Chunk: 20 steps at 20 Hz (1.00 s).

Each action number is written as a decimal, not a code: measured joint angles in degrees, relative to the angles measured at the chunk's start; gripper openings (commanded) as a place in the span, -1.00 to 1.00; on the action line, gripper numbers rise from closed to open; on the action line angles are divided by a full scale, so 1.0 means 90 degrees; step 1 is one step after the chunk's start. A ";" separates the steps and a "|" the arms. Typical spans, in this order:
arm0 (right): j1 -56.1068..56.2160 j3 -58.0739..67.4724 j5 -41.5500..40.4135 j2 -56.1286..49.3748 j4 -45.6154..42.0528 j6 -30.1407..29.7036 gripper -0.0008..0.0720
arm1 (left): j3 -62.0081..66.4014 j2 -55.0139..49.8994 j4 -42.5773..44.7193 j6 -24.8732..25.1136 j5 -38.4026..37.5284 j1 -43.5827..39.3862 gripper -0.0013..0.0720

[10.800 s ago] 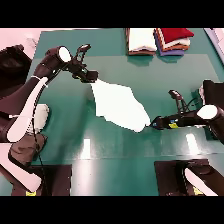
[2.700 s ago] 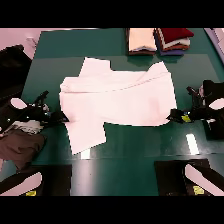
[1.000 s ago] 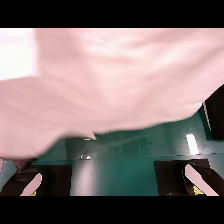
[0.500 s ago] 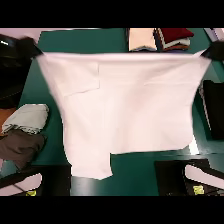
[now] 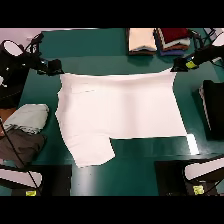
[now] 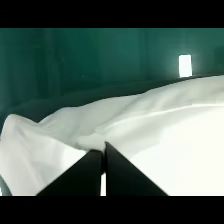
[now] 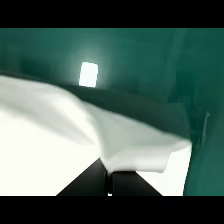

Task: Fold the shirts.

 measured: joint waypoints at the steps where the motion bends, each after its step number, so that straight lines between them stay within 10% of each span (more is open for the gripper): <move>1: -0.0041 0.0083 0.0056 -0.0027 0.0015 -0.0007 -0.94 | -0.0010 -0.0022 0.0029 0.0012 -0.0138 0.0032 -0.90; 12: -0.0311 -0.2125 -0.0345 0.0748 -0.0134 -0.0117 -0.89 | -0.1477 -0.0102 0.0359 0.0109 -0.0590 -0.0338 -0.89; 13: -0.0294 -0.2273 -0.0420 0.0792 -0.0148 -0.0117 -0.35 | -0.1559 -0.0102 0.0357 0.0109 -0.0554 -0.0364 -0.72; 14: -0.0289 -0.2365 -0.0488 0.0823 -0.0143 -0.0119 0.15 | -0.1627 -0.0102 0.0359 0.0109 -0.0556 -0.0384 0.16; 15: -0.0287 -0.2441 -0.0542 0.0860 -0.0141 -0.0126 0.15 | -0.1671 -0.0102 0.0355 0.0100 -0.0568 -0.0401 0.54; 20: -0.0510 -0.2710 -0.0306 0.1387 -0.0187 -0.0163 0.14 | -0.1736 0.0279 0.0435 -0.0100 -0.0872 -0.0432 0.53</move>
